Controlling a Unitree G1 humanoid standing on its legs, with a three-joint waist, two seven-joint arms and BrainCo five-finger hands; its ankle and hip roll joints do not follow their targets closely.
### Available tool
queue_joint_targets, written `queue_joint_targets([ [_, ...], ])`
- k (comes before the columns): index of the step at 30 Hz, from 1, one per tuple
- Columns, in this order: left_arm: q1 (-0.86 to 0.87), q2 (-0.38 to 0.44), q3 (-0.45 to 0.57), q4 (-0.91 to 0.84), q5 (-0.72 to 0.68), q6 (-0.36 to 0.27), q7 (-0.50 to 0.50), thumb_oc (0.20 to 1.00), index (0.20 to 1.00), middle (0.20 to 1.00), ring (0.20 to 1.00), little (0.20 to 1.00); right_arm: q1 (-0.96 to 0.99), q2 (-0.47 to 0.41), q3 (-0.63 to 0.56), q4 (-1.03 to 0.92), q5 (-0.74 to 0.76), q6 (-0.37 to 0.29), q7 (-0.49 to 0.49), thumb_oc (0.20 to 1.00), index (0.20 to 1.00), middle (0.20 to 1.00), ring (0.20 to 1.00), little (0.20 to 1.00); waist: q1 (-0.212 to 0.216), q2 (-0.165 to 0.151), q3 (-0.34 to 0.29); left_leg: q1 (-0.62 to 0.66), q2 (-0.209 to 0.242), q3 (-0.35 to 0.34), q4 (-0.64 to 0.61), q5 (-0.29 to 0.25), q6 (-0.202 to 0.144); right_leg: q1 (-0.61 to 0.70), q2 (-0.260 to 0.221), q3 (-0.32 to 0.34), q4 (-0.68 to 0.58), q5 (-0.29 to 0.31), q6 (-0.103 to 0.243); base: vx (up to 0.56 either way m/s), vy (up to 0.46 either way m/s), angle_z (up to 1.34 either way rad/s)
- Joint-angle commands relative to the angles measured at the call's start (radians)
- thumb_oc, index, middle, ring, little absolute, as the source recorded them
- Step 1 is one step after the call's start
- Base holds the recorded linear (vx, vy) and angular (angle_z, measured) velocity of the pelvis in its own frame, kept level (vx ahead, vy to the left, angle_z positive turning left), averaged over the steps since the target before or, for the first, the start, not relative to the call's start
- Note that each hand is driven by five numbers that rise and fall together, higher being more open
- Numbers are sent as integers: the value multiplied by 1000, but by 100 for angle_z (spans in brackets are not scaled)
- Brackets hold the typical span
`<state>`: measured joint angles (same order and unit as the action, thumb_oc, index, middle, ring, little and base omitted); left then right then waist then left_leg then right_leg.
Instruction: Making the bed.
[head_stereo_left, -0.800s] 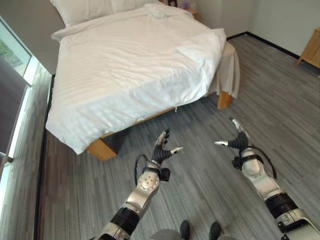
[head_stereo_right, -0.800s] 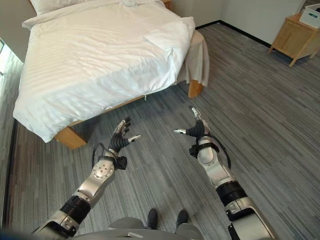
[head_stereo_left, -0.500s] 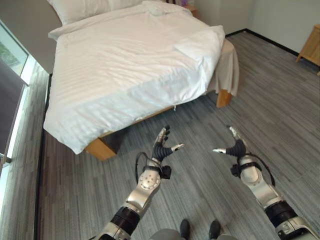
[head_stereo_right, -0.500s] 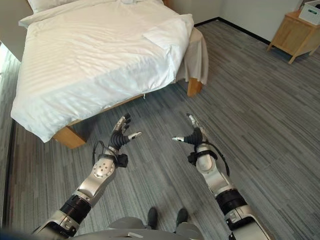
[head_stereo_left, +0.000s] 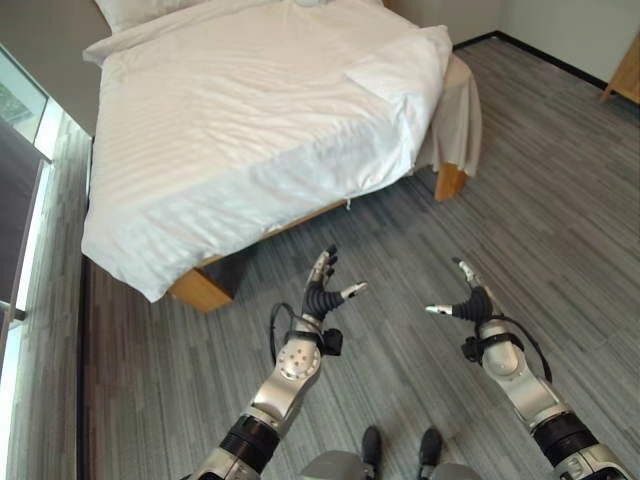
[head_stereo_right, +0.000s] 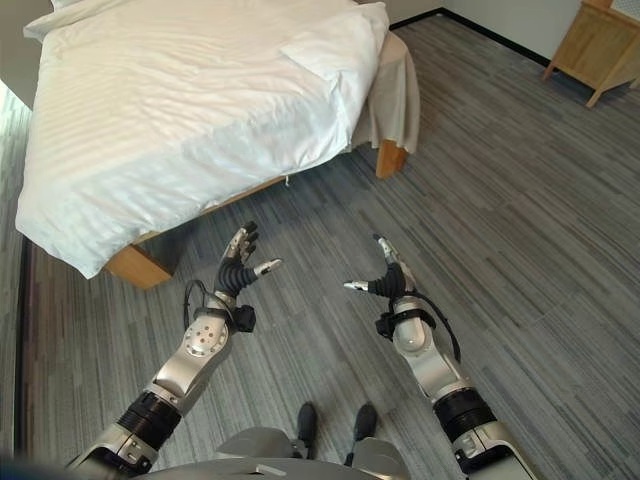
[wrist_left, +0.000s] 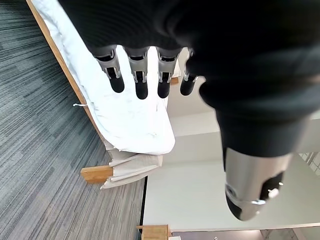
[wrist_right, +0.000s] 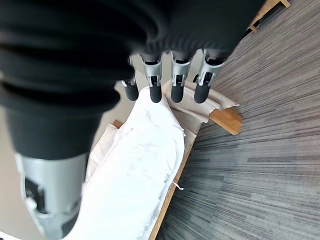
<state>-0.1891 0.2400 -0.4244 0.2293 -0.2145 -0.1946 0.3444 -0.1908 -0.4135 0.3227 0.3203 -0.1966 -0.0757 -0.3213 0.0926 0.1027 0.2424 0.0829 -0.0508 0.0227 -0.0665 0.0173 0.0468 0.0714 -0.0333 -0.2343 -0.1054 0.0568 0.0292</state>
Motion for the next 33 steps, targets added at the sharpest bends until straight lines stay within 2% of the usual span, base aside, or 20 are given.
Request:
queue_joint_targets([
  [1, -27, 31, 2, -61, 3, -60, 10, 1000, 1000, 1000, 1000, 1000, -22, 2, 4, -123, -10, -67, -33, 1000, 1000, 1000, 1000, 1000, 30, -47, 7, -32, 105, -149, 57, -70, -116, 70, -21, -14, 34, -178, 34, 1, -75, 1],
  [4, -13, 41, 4, -78, -13, -63, 3, 1000, 1000, 1000, 1000, 1000, -19, -2, 0, -137, -11, -72, -39, 1000, 1000, 1000, 1000, 1000, 38, -52, 29, -85, 102, -133, 187, -89, -129, 69, -14, -9, 46, -193, 17, -10, -90, -13],
  [6, 9, 52, 1, -103, -38, -56, -1, 1000, 1000, 1000, 1000, 1000, -25, -11, -5, -162, -9, -74, -54, 1000, 1000, 1000, 1000, 1000, 62, -43, 90, -235, 106, -132, 484, 63, -152, 105, 1, -13, 44, -199, -12, -24, -162, -17],
  [8, 13, 54, 2, -101, -49, -53, -2, 1000, 1000, 1000, 1000, 1000, -43, -4, -3, -166, -3, -67, -66, 1000, 1000, 1000, 1000, 1000, 59, -60, 112, -340, 111, -86, 619, 57, -119, 115, 2, -26, 36, -207, -21, 118, -151, -17],
  [9, 19, 52, 14, -92, -61, -51, -2, 1000, 1000, 1000, 1000, 1000, -57, 4, -2, -154, 1, -55, -65, 1000, 1000, 1000, 1000, 1000, 65, -72, 105, -396, 103, -21, 564, -4, -106, 128, 7, -27, 18, -228, -13, 222, -78, -27],
  [10, 19, 53, 14, -91, -62, -52, -3, 1000, 1000, 1000, 1000, 1000, -58, 5, -2, -154, 1, -55, -65, 1000, 1000, 1000, 1000, 1000, 69, -75, 104, -394, 102, -15, 562, -7, -104, 127, 3, -23, 18, -229, -11, 439, 54, -23],
  [11, 36, 50, 33, -87, -77, -53, 1, 1000, 1000, 1000, 1000, 1000, -63, 15, 1, -149, 15, -52, -60, 1000, 1000, 1000, 1000, 1000, 88, -72, 84, -392, 66, 15, 392, -42, -90, 141, 9, -2, 18, -260, 6, 278, 88, -12],
  [12, 36, 50, 34, -88, -77, -52, 1, 1000, 1000, 1000, 1000, 1000, -63, 15, 1, -149, 15, -52, -60, 1000, 1000, 1000, 1000, 1000, 89, -74, 83, -390, 65, 18, 382, -35, -90, 139, 7, -1, 18, -258, 6, 437, 136, -3],
  [16, 71, 25, 42, -86, -101, -58, -10, 1000, 1000, 1000, 1000, 1000, -99, 31, 30, -92, 7, -55, -54, 1000, 1000, 1000, 1000, 1000, 134, -67, 66, -415, 21, 4, 17, 89, -107, 202, 32, 43, 18, -324, 21, 450, 91, -16],
  [19, 99, 26, 49, -95, -117, -58, -17, 1000, 1000, 1000, 1000, 1000, -103, 59, 48, -83, -27, -51, -45, 1000, 1000, 1000, 1000, 1000, 157, -98, 54, -427, 5, -65, 37, 129, -92, 255, 28, 91, 18, -348, 29, 557, 114, -68],
  [21, 99, 39, 46, -102, -119, -56, -12, 1000, 1000, 1000, 1000, 1000, -89, 82, 51, -79, -25, -57, -48, 1000, 1000, 1000, 1000, 1000, 165, -132, 47, -417, 0, -50, 76, 117, -61, 256, 13, 115, 121, -354, 38, 604, 154, -96],
  [23, 93, 62, 38, -111, -110, -47, -13, 1000, 1000, 1000, 1000, 1000, -91, 94, 54, -69, -25, -60, -46, 1000, 1000, 1000, 1000, 1000, 159, -164, 47, -362, -9, -41, 72, 79, -25, 172, -1, 116, 343, -270, 98, 523, 119, -69],
  [24, 90, 76, 44, -119, -100, -42, -15, 1000, 1000, 1000, 1000, 1000, -93, 92, 51, -65, -25, -59, -42, 1000, 1000, 1000, 1000, 1000, 140, -172, 50, -305, -14, -33, 56, 51, -11, 110, -20, 114, 494, -178, 150, 483, 141, -35],
  [25, 88, 90, 49, -130, -95, -38, -14, 1000, 1000, 1000, 1000, 1000, -98, 88, 49, -71, -24, -56, -34, 1000, 1000, 1000, 1000, 1000, 122, -162, 51, -253, -7, -35, 34, 36, 1, 39, -31, 110, 628, -77, 182, 493, 179, -21],
  [26, 89, 100, 59, -139, -91, -40, -10, 1000, 1000, 1000, 1000, 1000, -101, 84, 47, -75, -28, -54, -32, 1000, 1000, 1000, 1000, 1000, 102, -149, 51, -194, 1, -39, 7, 18, 12, -1, -42, 99, 715, -29, 195, 510, 217, -22],
  [27, 84, 106, 59, -146, -83, -40, -8, 1000, 1000, 1000, 1000, 1000, -104, 86, 43, -76, -34, -51, -28, 1000, 1000, 1000, 1000, 1000, 80, -127, 54, -144, 13, -46, -9, 2, 20, -60, -49, 88, 801, -14, 192, 497, 220, -26],
  [29, 77, 118, 50, -168, -81, -23, -7, 1000, 1000, 1000, 1000, 1000, -251, 89, 4, -211, -1, -6, -11, 1000, 1000, 1000, 1000, 1000, 54, -89, 63, -76, 28, -71, -21, -23, 29, -166, -42, 68, 861, -84, 152, 458, 158, -15],
  [31, 62, 109, 56, -156, -100, -42, -6, 1000, 1000, 1000, 1000, 1000, -234, 93, 16, -152, 4, -13, -33, 1000, 1000, 1000, 1000, 1000, 35, -76, 73, -49, 30, -79, -21, -38, 24, -212, -36, 50, 816, -115, 133, 310, 52, 11],
  [32, 61, 106, 53, -137, -98, -44, -4, 1000, 1000, 1000, 1000, 1000, -236, 89, 11, -88, 10, -22, -32, 1000, 1000, 1000, 1000, 1000, 19, -70, 79, -21, 30, -88, -21, -50, 21, -240, -31, 45, 758, -137, 124, 568, -76, 23],
  [33, 49, 91, 31, -103, -115, -42, -27, 1000, 1000, 1000, 1000, 1000, -316, 83, -4, 27, 73, -9, -53, 1000, 1000, 1000, 1000, 1000, 2, -69, 74, 32, 23, -132, -21, -93, 1, -260, -8, 56, 497, -166, 97, 724, -131, 32],
])
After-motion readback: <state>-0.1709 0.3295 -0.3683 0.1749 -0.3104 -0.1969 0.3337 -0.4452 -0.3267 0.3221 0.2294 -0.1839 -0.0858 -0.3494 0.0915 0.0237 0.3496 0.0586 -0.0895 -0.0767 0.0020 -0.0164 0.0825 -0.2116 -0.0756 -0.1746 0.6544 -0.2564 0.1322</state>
